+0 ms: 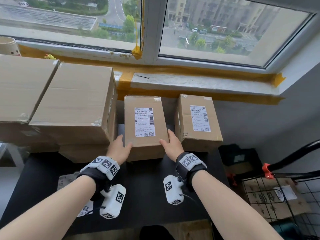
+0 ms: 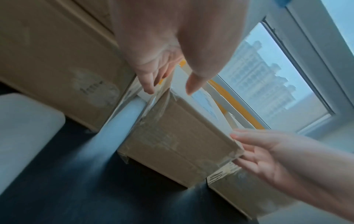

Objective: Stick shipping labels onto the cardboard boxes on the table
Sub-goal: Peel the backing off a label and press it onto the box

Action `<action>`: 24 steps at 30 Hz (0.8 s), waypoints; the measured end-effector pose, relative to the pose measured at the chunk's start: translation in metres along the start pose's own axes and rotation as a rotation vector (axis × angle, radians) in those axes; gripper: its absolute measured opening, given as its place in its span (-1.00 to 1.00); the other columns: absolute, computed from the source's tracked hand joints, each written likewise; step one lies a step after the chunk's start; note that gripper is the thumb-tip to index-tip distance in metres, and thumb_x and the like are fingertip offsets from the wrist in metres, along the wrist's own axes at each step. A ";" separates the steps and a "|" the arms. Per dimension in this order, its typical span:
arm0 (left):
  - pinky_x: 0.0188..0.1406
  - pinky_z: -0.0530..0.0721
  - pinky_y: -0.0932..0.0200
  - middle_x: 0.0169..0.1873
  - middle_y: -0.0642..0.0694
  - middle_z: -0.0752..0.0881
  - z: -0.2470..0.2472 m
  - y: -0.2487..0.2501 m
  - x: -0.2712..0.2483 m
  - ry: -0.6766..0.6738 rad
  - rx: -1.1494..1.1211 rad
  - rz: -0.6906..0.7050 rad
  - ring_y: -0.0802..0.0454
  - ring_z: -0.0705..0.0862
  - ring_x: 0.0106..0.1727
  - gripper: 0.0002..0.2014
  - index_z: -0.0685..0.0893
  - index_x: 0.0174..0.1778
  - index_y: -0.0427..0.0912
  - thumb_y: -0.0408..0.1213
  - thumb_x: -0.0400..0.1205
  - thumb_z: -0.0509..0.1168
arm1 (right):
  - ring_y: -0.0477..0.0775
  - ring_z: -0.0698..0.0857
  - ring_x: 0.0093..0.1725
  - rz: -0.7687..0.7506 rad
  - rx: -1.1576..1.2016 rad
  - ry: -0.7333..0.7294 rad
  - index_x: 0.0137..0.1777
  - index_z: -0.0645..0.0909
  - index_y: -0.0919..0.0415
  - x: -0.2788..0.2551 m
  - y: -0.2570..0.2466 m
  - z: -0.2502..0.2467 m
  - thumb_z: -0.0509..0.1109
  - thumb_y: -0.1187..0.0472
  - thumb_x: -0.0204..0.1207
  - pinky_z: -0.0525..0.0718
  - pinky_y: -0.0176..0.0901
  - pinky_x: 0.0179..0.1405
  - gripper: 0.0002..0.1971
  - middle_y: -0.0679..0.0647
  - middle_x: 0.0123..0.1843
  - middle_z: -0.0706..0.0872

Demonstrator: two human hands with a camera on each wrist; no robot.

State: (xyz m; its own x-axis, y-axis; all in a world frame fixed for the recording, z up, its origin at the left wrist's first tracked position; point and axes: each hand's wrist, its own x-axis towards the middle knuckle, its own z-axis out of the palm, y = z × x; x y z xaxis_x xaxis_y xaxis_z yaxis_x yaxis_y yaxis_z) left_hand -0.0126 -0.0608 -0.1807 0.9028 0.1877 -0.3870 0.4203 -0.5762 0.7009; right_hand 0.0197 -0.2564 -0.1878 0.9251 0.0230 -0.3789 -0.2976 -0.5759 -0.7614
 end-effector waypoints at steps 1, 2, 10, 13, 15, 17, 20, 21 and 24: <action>0.32 0.47 0.04 0.39 -0.27 0.57 0.002 -0.002 0.003 0.009 -0.043 0.001 -0.20 0.53 0.39 -0.56 0.45 0.45 -0.31 -0.26 0.65 0.22 | 0.09 0.46 0.51 0.013 0.059 -0.004 0.62 0.18 0.21 0.002 0.002 0.001 0.30 0.25 0.60 0.34 -0.05 0.56 -0.39 0.10 0.57 0.42; 0.28 0.49 0.05 0.33 -0.28 0.62 0.004 -0.004 0.005 0.020 -0.092 -0.003 -0.21 0.57 0.34 -0.63 0.53 0.37 -0.32 -0.31 0.64 0.21 | 0.08 0.50 0.47 0.015 0.112 -0.007 0.60 0.21 0.22 0.004 0.004 0.001 0.32 0.29 0.58 0.39 -0.01 0.54 -0.39 0.11 0.54 0.47; 0.42 0.46 0.07 0.34 -0.21 0.61 0.000 0.018 -0.006 0.150 -0.419 0.042 -0.09 0.56 0.39 -0.63 0.52 0.40 -0.28 -0.39 0.65 0.19 | 0.10 0.52 0.46 -0.041 0.360 0.016 0.56 0.29 0.31 -0.007 -0.009 -0.026 0.30 0.47 0.56 0.48 0.01 0.48 -0.44 0.19 0.47 0.53; 0.46 0.48 -0.02 0.34 -0.18 0.63 -0.014 0.038 -0.013 0.216 -0.521 0.116 -0.05 0.58 0.37 -0.62 0.53 0.42 -0.23 -0.35 0.65 0.19 | 0.08 0.56 0.39 -0.135 0.418 0.057 0.53 0.36 0.28 -0.015 -0.028 -0.044 0.33 0.46 0.54 0.65 -0.01 0.29 -0.45 0.17 0.40 0.59; 0.44 0.51 -0.02 0.31 -0.16 0.65 -0.021 0.054 -0.018 0.237 -0.597 0.164 -0.02 0.61 0.33 -0.62 0.54 0.41 -0.23 -0.36 0.65 0.20 | 0.02 0.58 0.29 -0.188 0.456 0.096 0.52 0.38 0.28 -0.020 -0.042 -0.058 0.34 0.46 0.53 0.70 -0.23 0.07 -0.46 0.10 0.30 0.61; 0.40 0.54 0.04 0.26 -0.10 0.66 -0.026 0.072 -0.024 0.244 -0.642 0.216 0.02 0.63 0.26 -0.62 0.54 0.40 -0.24 -0.37 0.64 0.23 | 0.05 0.60 0.28 -0.210 0.488 0.136 0.50 0.41 0.27 -0.022 -0.053 -0.074 0.34 0.48 0.52 0.68 -0.19 0.13 -0.47 0.09 0.29 0.62; 0.23 0.58 0.21 0.15 -0.02 0.63 -0.022 0.107 -0.037 0.186 -0.654 0.309 0.09 0.62 0.19 -0.60 0.52 0.42 -0.26 -0.35 0.64 0.26 | 0.12 0.62 0.30 -0.222 0.529 0.205 0.47 0.43 0.30 -0.031 -0.057 -0.111 0.33 0.48 0.52 0.66 -0.15 0.20 -0.50 0.18 0.35 0.63; 0.23 0.59 0.20 0.16 -0.02 0.63 -0.017 0.118 -0.039 0.154 -0.667 0.326 0.08 0.62 0.20 -0.60 0.51 0.43 -0.26 -0.33 0.64 0.26 | 0.09 0.63 0.27 -0.213 0.528 0.229 0.48 0.42 0.30 -0.035 -0.054 -0.126 0.33 0.47 0.53 0.67 -0.23 0.11 -0.51 0.15 0.34 0.63; 0.38 0.57 0.05 0.27 -0.08 0.65 0.006 0.147 -0.040 0.045 -0.691 0.332 0.03 0.63 0.28 -0.61 0.52 0.43 -0.24 -0.31 0.66 0.24 | 0.05 0.66 0.14 -0.163 0.557 0.275 0.49 0.42 0.27 -0.043 -0.036 -0.166 0.31 0.44 0.56 0.68 -0.29 -0.06 -0.51 0.13 0.33 0.64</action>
State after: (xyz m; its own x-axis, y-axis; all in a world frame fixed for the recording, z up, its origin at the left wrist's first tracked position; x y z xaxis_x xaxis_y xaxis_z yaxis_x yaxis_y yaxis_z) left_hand 0.0130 -0.1578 -0.0661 0.9882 0.1324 -0.0766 0.0750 0.0170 0.9970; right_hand 0.0295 -0.3719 -0.0570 0.9736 -0.1784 -0.1425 -0.1571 -0.0705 -0.9851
